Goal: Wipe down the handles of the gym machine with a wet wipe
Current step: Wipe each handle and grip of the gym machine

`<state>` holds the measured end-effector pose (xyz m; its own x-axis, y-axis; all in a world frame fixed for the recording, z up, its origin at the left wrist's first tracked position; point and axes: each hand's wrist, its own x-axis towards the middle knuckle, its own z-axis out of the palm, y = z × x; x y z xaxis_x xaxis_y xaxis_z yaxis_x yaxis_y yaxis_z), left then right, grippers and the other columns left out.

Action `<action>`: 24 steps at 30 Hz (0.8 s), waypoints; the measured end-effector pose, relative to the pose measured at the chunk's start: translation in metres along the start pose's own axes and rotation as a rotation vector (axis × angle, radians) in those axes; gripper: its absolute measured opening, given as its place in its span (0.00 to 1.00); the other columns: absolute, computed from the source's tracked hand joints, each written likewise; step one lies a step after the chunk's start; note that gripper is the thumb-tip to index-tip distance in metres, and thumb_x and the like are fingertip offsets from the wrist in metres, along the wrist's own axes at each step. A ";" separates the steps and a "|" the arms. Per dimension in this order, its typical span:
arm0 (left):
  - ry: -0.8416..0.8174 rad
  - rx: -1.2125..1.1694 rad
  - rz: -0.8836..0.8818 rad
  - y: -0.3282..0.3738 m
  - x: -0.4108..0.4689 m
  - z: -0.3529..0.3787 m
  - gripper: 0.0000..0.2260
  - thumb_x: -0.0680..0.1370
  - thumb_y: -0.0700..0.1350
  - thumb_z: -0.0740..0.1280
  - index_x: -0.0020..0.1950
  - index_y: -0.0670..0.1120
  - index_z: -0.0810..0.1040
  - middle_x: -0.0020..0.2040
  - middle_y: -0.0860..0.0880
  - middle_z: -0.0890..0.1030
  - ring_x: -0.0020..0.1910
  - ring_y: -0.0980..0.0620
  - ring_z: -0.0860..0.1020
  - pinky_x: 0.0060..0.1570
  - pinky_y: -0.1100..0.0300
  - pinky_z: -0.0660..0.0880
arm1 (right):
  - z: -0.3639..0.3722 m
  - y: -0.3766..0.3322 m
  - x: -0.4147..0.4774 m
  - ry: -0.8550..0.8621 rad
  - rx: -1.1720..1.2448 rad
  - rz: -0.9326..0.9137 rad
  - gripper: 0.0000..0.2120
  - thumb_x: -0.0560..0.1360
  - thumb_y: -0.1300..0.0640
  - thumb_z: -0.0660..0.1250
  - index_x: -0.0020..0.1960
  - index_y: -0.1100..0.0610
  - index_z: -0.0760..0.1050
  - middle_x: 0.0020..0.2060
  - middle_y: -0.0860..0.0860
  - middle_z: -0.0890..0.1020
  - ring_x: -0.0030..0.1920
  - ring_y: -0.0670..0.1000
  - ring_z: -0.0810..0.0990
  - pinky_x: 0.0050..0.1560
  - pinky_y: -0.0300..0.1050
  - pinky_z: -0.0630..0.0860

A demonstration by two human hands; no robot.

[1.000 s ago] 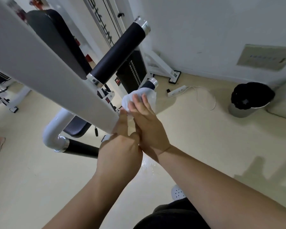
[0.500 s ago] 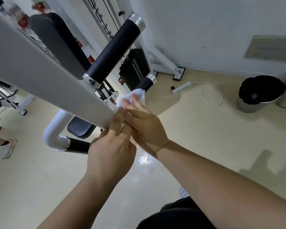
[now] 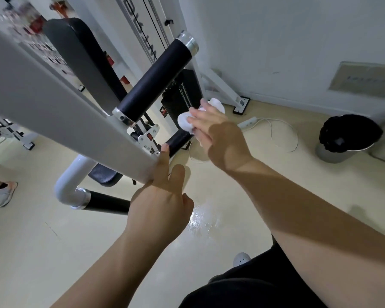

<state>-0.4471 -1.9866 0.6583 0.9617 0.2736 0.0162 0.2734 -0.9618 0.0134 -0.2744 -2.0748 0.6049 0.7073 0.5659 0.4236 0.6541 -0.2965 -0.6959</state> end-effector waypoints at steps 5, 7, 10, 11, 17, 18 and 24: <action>0.015 0.038 -0.121 0.016 0.015 0.002 0.38 0.74 0.49 0.69 0.82 0.47 0.57 0.82 0.44 0.59 0.55 0.44 0.84 0.37 0.57 0.78 | -0.031 0.005 0.017 -0.129 0.271 0.198 0.15 0.82 0.63 0.65 0.68 0.56 0.80 0.72 0.47 0.76 0.64 0.35 0.72 0.67 0.19 0.60; 0.002 0.059 -0.167 0.023 0.020 -0.001 0.37 0.77 0.53 0.64 0.83 0.48 0.53 0.84 0.48 0.54 0.62 0.48 0.81 0.47 0.58 0.79 | -0.031 0.005 0.010 -0.191 0.243 0.150 0.17 0.82 0.62 0.65 0.70 0.56 0.78 0.74 0.49 0.74 0.66 0.36 0.71 0.68 0.20 0.57; -0.023 0.015 -0.253 0.037 0.024 -0.009 0.34 0.80 0.56 0.59 0.84 0.51 0.49 0.84 0.53 0.48 0.61 0.54 0.80 0.53 0.60 0.77 | -0.039 0.025 0.002 -0.206 0.130 -0.019 0.17 0.80 0.64 0.67 0.68 0.60 0.79 0.72 0.55 0.76 0.69 0.45 0.72 0.72 0.23 0.55; -0.011 -0.004 -0.291 0.043 0.025 -0.010 0.34 0.80 0.56 0.59 0.83 0.52 0.49 0.84 0.55 0.48 0.60 0.55 0.80 0.53 0.61 0.77 | -0.044 0.034 0.004 -0.183 0.107 -0.040 0.17 0.80 0.61 0.66 0.67 0.59 0.79 0.70 0.56 0.77 0.68 0.48 0.76 0.71 0.22 0.58; 0.105 -0.086 -0.430 0.063 0.023 0.006 0.32 0.74 0.51 0.67 0.78 0.46 0.68 0.79 0.50 0.65 0.47 0.49 0.87 0.36 0.55 0.82 | -0.033 0.040 0.001 -0.299 0.013 -0.446 0.16 0.81 0.56 0.61 0.64 0.58 0.81 0.69 0.58 0.78 0.72 0.59 0.74 0.72 0.53 0.71; 0.095 -0.092 -0.451 0.066 0.022 0.008 0.33 0.74 0.51 0.69 0.79 0.47 0.67 0.80 0.51 0.64 0.48 0.49 0.86 0.36 0.55 0.82 | -0.032 0.045 0.001 -0.328 0.040 -0.526 0.16 0.81 0.57 0.62 0.64 0.59 0.81 0.69 0.58 0.79 0.73 0.60 0.73 0.76 0.52 0.66; 0.142 -0.130 -0.555 0.081 0.020 0.017 0.36 0.71 0.47 0.72 0.78 0.45 0.68 0.79 0.48 0.66 0.37 0.48 0.86 0.30 0.56 0.80 | -0.058 0.066 0.033 -0.263 0.196 -0.424 0.14 0.81 0.60 0.66 0.63 0.63 0.82 0.63 0.58 0.83 0.66 0.54 0.80 0.70 0.53 0.75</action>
<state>-0.4056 -2.0595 0.6425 0.6612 0.7428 0.1052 0.7219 -0.6681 0.1802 -0.1923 -2.1208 0.6062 0.2845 0.7858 0.5491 0.7875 0.1351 -0.6014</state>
